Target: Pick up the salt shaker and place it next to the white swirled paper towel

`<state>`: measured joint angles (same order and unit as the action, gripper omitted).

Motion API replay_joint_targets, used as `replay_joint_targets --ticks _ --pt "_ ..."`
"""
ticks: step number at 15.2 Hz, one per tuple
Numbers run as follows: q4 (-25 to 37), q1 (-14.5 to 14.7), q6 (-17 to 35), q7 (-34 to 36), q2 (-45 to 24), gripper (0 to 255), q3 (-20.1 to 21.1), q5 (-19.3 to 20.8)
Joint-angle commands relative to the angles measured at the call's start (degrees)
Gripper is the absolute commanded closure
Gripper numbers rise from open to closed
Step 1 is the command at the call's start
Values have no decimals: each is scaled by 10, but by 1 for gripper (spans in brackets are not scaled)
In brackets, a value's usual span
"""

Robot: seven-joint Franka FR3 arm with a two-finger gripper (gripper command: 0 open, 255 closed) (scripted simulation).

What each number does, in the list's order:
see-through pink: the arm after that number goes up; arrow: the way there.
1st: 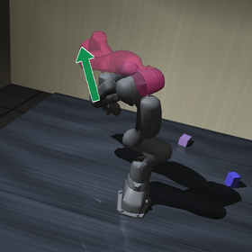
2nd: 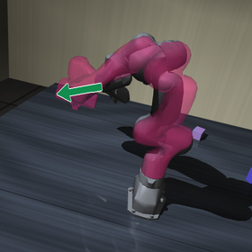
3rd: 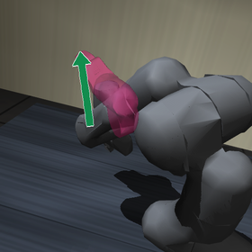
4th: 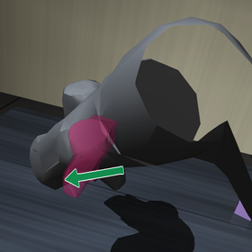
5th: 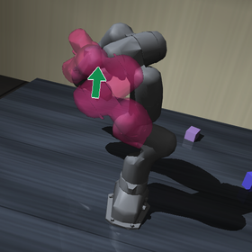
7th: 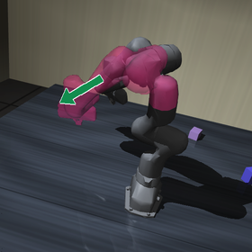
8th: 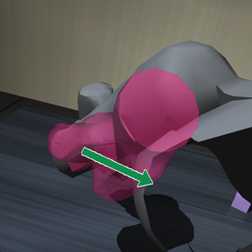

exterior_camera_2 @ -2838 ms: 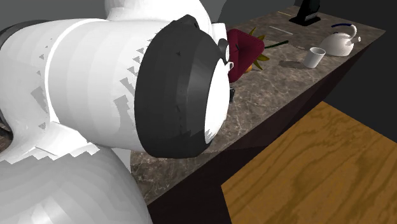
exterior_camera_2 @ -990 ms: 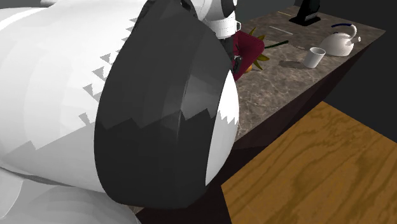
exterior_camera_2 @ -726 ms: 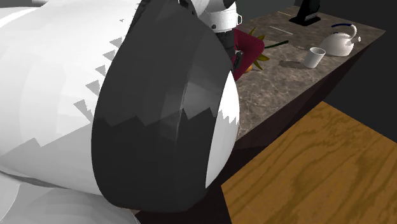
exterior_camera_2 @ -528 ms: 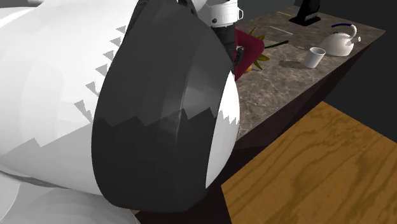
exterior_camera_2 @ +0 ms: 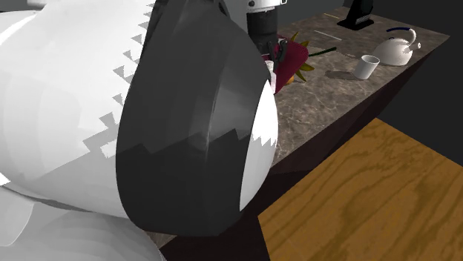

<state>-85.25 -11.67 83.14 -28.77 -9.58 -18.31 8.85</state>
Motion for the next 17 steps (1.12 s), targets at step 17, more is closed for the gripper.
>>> replay_joint_targets --ticks 17 --pt "-111 73 -57 128 150 255 61 13"
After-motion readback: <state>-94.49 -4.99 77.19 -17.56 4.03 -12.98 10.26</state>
